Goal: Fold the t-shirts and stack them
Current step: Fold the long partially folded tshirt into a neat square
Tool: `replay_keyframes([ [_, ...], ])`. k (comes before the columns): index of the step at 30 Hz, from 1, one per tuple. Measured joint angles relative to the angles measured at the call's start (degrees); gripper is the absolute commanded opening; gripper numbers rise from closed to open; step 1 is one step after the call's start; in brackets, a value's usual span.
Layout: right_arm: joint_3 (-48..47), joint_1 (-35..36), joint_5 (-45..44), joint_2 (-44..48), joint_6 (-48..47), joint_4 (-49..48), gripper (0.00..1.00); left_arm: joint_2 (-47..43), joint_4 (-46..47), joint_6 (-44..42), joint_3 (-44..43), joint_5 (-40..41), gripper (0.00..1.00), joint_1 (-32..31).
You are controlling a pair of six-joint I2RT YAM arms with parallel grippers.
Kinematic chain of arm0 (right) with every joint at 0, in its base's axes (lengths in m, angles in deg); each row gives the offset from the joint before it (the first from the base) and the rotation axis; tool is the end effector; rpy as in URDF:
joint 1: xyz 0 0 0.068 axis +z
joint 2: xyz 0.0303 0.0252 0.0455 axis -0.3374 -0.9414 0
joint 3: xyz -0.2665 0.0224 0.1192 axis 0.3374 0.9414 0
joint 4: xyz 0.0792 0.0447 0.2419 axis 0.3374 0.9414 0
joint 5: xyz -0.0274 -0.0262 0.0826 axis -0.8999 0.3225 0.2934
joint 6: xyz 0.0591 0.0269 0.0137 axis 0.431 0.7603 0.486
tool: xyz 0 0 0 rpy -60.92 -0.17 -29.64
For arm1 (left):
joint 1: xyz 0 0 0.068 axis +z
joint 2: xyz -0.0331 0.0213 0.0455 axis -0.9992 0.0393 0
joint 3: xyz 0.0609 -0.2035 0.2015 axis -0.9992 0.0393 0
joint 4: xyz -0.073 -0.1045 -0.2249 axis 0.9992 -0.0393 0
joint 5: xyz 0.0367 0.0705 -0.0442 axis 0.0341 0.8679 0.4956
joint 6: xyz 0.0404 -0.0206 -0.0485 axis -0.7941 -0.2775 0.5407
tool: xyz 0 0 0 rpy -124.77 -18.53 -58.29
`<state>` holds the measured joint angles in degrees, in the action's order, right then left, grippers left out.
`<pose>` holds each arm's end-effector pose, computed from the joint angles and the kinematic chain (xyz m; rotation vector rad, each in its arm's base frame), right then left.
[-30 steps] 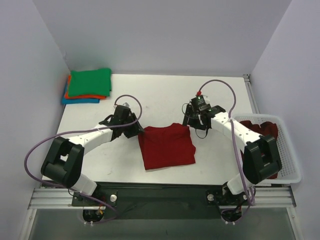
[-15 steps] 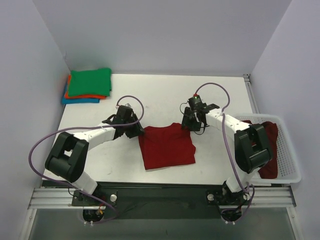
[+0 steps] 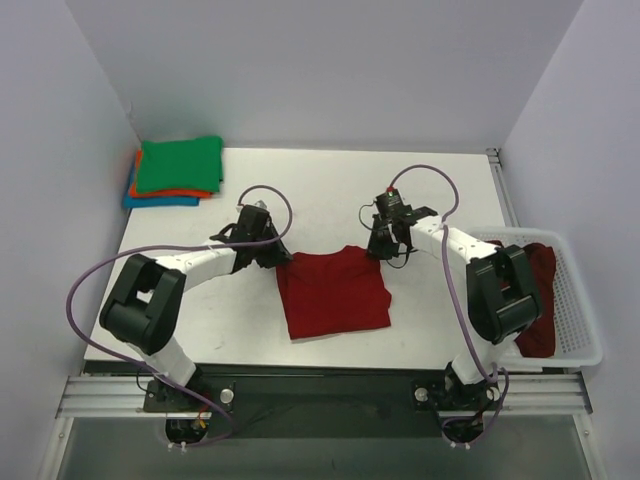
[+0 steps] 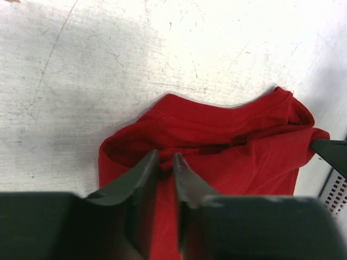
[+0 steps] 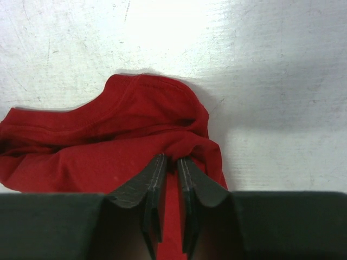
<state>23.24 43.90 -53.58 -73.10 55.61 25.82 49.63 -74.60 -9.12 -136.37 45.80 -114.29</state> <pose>0.3401 0.1586 0.2139 0.2068 2.5053 0.5783 0.3072 -0.1593 0.1831 -0.4503 2.4960 -0.6947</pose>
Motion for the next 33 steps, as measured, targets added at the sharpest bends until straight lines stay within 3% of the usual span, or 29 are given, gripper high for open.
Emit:
replay_keyframes([
  [2, -0.09, 0.00, 0.04, -0.33, 0.09, -0.22, 0.03, 0.35, 0.00, 0.00, 0.00, -0.31, 0.16, 0.00],
  [4, -0.09, 0.00, 0.07, -0.39, 0.13, -0.20, 0.01, 0.28, 0.09, 0.11, 0.00, -0.55, 0.01, -0.02],
  [5, -0.09, 0.00, 0.07, -0.37, 0.15, -0.24, 0.00, 0.17, 0.09, -0.07, 0.00, -0.63, 0.00, -0.04],
  [17, -4.04, -1.36, 0.94, 4.98, -1.79, 1.90, 0.00, -15.41, -4.42, -0.85, 1.97, -0.76, 0.00, 2.03],
  [23, -13.20, -2.16, 3.76, -6.27, -4.96, 0.46, 0.00, -10.60, -4.31, -0.81, 4.11, -1.66, 0.00, 6.84],
  [25, -15.26, -2.34, 4.90, -11.02, -5.97, -0.04, 0.07, -8.04, -3.87, -0.83, 4.26, -2.25, 0.00, 7.91],
  [26, -16.04, -2.49, 5.46, -12.96, -6.21, -0.04, 0.16, -6.49, -3.32, -0.87, 4.26, -2.71, 0.01, 8.66],
  [27, -16.72, -2.82, 6.19, -14.86, -6.47, 0.00, 0.24, -5.44, -2.86, -0.96, 4.24, -3.17, 0.10, 9.14],
  [28, -17.11, -3.13, 6.51, -15.93, -6.58, 0.07, 0.40, -4.04, -2.51, -1.22, 4.02, -3.67, 0.23, 9.79],
  [29, -17.35, -3.50, 6.80, -16.46, -6.86, 0.20, 0.46, -2.91, -2.45, -1.60, 3.67, -4.02, 0.29, 10.25],
  [31, -17.64, -4.15, 6.91, -16.28, -7.63, 1.01, 0.54, -1.53, -2.49, -2.14, 3.08, -4.24, 0.43, 10.99],
  [33, -18.25, -4.70, 6.47, -15.37, -8.31, 1.51, 0.54, -1.62, -2.80, -2.56, 2.80, -4.17, 0.53, 11.69],
])
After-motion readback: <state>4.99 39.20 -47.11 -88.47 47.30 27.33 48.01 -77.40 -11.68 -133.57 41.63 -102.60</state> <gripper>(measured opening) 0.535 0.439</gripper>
